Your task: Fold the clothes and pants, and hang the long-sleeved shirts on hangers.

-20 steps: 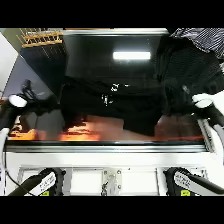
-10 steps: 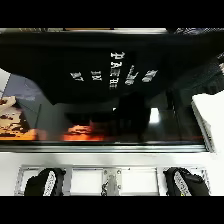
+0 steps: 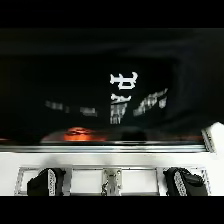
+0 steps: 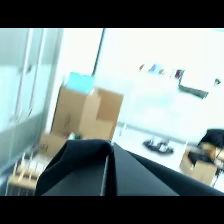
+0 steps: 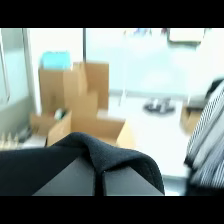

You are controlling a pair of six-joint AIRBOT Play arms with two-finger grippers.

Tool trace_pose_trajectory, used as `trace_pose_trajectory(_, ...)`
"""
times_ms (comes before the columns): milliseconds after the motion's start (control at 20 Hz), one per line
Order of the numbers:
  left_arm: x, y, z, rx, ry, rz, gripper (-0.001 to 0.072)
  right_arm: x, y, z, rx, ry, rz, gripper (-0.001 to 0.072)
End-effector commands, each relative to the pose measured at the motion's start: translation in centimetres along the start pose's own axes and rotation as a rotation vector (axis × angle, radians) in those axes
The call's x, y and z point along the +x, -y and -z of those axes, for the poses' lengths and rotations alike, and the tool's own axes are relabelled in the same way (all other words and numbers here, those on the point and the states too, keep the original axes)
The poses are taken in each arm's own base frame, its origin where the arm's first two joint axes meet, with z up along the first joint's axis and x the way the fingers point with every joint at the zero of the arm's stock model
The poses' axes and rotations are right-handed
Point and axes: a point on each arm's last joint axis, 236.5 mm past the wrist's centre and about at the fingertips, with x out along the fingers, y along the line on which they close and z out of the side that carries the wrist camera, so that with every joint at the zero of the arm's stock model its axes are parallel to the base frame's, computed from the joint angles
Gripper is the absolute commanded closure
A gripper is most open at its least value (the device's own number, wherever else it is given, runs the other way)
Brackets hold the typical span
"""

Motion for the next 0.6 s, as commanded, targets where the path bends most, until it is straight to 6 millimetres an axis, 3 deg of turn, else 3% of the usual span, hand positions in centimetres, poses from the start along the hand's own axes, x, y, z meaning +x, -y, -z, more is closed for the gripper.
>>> trace_pose_trajectory(0,4.5,-2.5,6.4,-0.095,-0.256,-0.021,0.0703,2.4,1.7,6.9,0.136,-0.269,0.011,0.0701)
trace_pose_trajectory(150,9.6,-4.0,16.8,-0.206,-0.57,0.031,0.0703,5.8,3.4,16.7,0.267,-0.621,-0.021,0.0701)
trace_pose_trajectory(250,12.0,-5.4,26.5,-0.221,-0.809,0.013,0.0703,7.9,4.6,23.9,0.335,-0.852,-0.046,0.0701)
trace_pose_trajectory(400,13.4,-6.3,39.7,-0.16,-1.084,-0.015,0.0703,10.5,6.5,35.3,0.391,-1.161,-0.021,0.0701)
trace_pose_trajectory(550,16.0,-5.8,48.2,-0.147,-1.178,-0.015,0.0703,13.1,7.8,45.4,0.398,-1.319,0.014,0.0701)
